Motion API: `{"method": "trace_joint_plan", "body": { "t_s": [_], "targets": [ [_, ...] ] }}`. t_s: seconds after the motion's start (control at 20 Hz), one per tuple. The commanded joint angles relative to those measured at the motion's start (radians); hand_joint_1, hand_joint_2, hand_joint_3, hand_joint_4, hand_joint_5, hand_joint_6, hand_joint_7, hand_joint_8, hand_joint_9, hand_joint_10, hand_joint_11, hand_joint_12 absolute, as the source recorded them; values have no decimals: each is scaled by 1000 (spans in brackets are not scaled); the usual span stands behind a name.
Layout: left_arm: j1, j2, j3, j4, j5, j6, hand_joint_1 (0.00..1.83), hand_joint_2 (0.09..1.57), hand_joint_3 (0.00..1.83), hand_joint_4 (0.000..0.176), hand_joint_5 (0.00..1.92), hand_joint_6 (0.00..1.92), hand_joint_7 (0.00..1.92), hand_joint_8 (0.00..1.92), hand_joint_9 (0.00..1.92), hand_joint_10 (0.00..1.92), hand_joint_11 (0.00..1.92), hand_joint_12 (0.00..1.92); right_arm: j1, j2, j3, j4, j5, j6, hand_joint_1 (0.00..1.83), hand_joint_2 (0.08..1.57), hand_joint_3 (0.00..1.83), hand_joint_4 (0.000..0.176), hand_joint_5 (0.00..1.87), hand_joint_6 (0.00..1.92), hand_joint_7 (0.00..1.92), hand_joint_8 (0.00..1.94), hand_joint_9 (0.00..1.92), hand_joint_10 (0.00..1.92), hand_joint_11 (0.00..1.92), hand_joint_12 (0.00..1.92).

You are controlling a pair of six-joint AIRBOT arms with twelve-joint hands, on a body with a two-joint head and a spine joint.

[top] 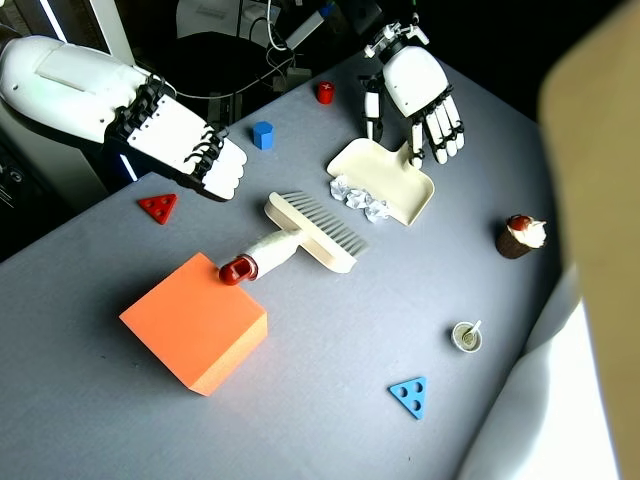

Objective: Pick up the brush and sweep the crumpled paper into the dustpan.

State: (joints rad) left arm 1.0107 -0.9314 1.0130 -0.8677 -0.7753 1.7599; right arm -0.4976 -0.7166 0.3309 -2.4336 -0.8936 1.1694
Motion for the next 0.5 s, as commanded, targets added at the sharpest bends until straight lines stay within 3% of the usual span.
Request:
{"method": "trace_joint_plan", "body": {
  "t_s": [0.0,0.05,0.25,0.45],
  "targets": [
    [-4,1,9,29,-99,4,1084,1079,12,0,1023,677,394,23,319,15,211,285,2,2,-6,-54,-108,-1,0,993,4,0,192,4,239,8,233,8,214,4],
    [-5,1,9,30,-100,4,1119,1095,5,0,1023,858,404,12,327,8,217,290,-2,-4,-6,-54,-120,-1,0,995,4,0,198,6,248,10,246,11,226,9],
    [-9,-7,15,35,-105,4,1143,1095,1,0,1035,884,419,1,345,1,231,290,-30,-55,-4,-60,-224,-85,0,995,2,0,201,3,245,4,242,5,230,9],
    [-19,2,16,42,-93,12,1140,1097,1,0,1030,892,431,6,353,5,241,293,-63,-146,21,-156,-395,-196,0,987,0,0,207,5,244,3,242,4,231,9]
  ]
}}
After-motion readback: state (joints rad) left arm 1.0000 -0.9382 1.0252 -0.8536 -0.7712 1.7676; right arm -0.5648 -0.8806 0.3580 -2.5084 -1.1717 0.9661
